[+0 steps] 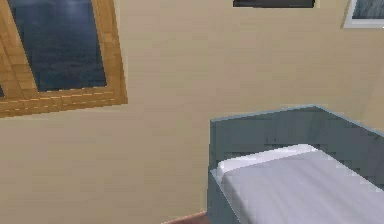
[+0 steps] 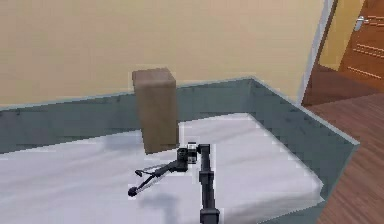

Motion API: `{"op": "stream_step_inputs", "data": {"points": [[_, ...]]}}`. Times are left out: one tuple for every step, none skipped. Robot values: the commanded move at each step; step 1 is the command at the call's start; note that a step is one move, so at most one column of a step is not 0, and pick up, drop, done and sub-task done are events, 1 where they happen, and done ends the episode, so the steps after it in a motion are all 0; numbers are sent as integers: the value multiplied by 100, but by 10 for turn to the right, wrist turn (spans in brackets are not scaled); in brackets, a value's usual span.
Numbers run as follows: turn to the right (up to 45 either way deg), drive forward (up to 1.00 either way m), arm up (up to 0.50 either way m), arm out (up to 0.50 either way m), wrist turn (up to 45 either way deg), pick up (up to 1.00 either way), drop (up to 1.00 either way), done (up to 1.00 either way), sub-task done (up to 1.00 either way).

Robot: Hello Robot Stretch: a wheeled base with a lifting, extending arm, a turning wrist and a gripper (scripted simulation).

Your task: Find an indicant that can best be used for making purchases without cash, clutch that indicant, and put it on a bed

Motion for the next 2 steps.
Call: {"op": "stream_step_inputs", "data": {"points": [[0, 0, 0, -8, 0, 0, 0, 0, 0], [0, 0, 0, 0, 0, 0, 0, 100, 0]]}}
